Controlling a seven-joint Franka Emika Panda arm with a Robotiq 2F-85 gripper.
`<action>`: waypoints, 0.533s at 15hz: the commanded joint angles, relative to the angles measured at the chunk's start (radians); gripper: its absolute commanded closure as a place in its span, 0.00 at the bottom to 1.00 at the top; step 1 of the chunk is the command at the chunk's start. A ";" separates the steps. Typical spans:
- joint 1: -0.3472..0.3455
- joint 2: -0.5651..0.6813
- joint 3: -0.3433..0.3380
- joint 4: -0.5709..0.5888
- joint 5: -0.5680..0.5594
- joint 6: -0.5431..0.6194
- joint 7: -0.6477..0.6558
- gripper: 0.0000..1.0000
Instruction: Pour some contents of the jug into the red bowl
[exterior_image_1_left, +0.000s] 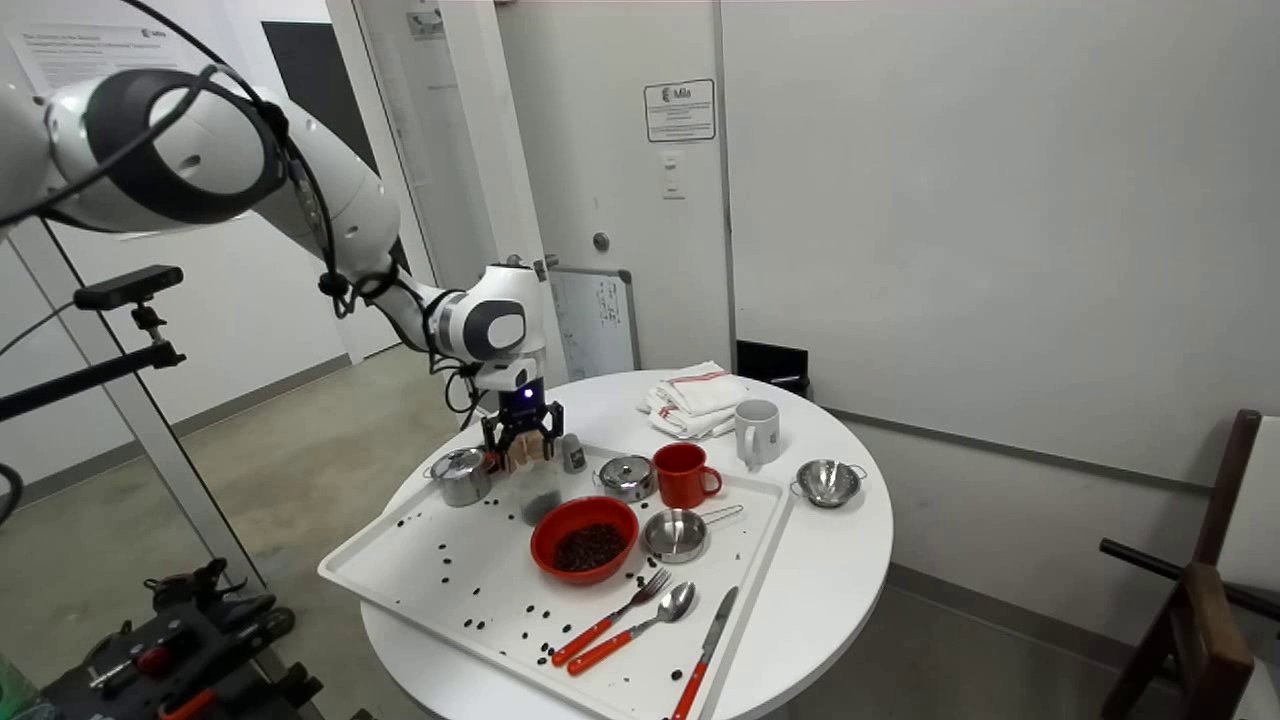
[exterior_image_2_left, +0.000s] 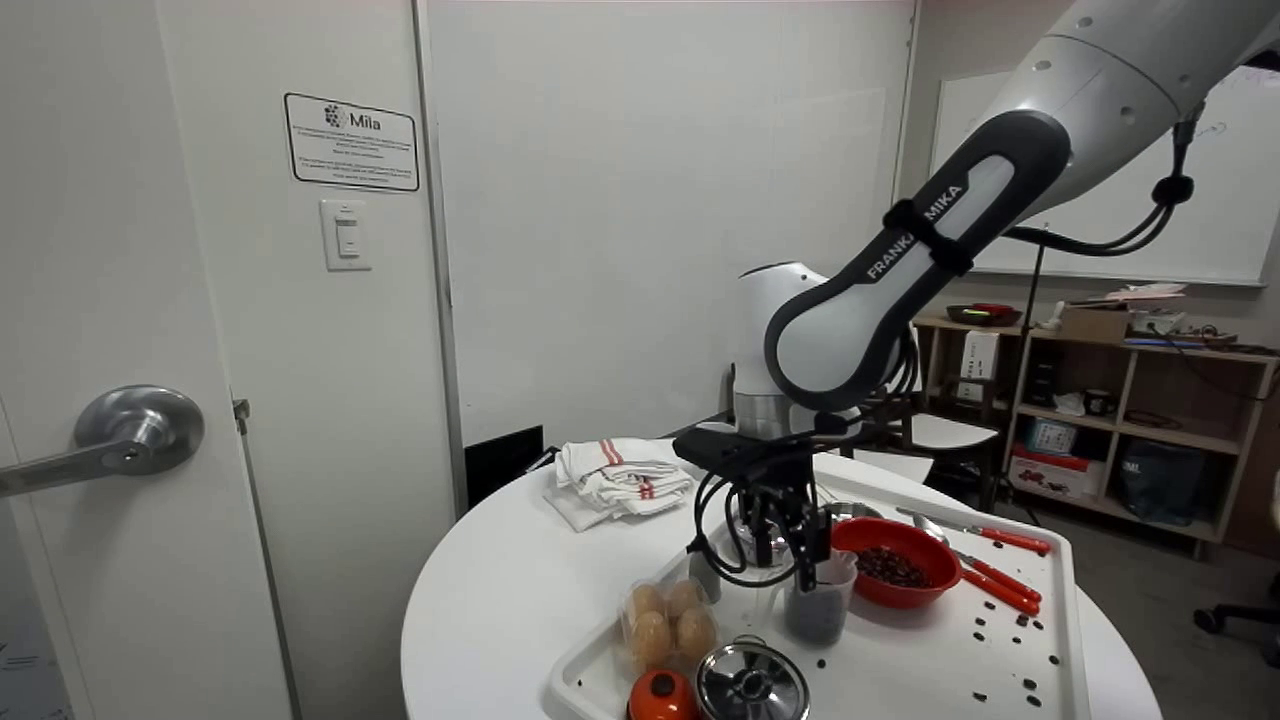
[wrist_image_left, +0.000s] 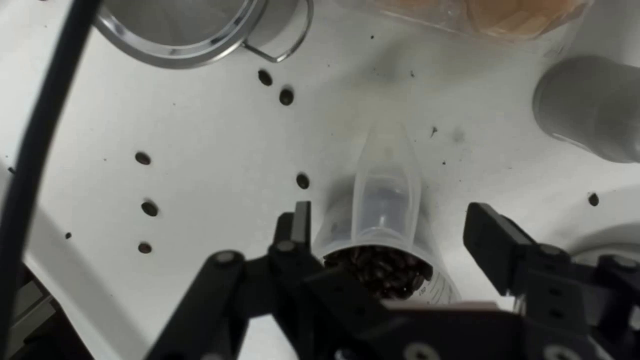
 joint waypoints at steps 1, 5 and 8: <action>-0.008 0.019 0.012 0.028 0.012 0.012 -0.028 0.54; -0.012 -0.006 0.026 0.004 0.027 0.010 -0.033 0.83; -0.019 -0.044 0.039 -0.019 0.046 0.000 -0.039 0.90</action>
